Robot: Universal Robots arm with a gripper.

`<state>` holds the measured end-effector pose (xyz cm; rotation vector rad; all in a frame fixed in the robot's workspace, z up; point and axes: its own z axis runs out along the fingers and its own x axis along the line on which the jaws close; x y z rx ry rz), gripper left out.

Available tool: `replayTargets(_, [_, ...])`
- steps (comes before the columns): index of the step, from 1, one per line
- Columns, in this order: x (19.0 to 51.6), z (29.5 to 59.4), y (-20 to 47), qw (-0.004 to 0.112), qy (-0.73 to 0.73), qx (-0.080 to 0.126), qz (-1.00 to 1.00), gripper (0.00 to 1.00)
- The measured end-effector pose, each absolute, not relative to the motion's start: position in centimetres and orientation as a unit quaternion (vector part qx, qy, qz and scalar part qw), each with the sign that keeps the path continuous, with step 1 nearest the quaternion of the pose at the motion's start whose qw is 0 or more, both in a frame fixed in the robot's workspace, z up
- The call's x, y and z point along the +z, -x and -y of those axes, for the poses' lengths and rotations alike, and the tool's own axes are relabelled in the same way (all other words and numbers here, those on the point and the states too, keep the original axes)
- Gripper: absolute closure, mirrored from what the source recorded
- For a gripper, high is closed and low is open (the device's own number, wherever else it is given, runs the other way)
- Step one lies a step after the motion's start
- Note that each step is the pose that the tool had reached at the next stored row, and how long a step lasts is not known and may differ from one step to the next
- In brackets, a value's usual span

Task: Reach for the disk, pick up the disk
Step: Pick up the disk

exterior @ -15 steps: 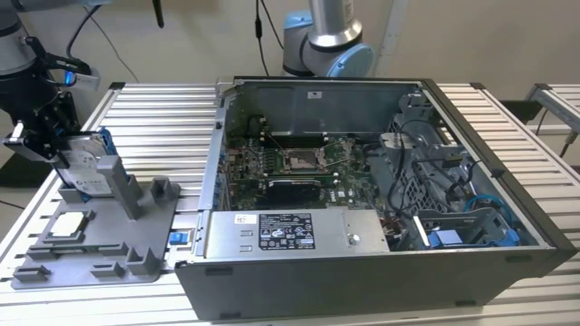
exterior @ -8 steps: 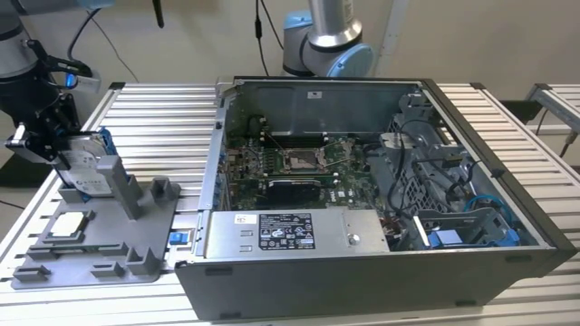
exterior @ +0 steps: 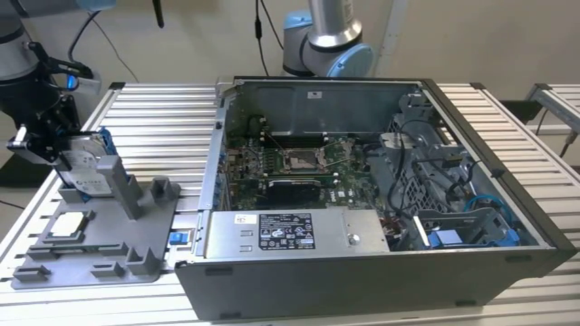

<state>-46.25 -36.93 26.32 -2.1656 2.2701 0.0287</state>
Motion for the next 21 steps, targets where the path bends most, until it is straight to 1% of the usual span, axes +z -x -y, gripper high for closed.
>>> replayTargets(5, [26.29, 36.92, 46.25, 0.002, 0.690, 0.010, -0.724, 0.00])
replayTargets(6, [26.28, 36.93, 46.25, 0.002, 0.690, 0.010, -0.724, 1.00])
replayTargets(21, [26.29, 36.93, 46.25, 0.002, 0.690, 0.010, -0.724, 1.00])
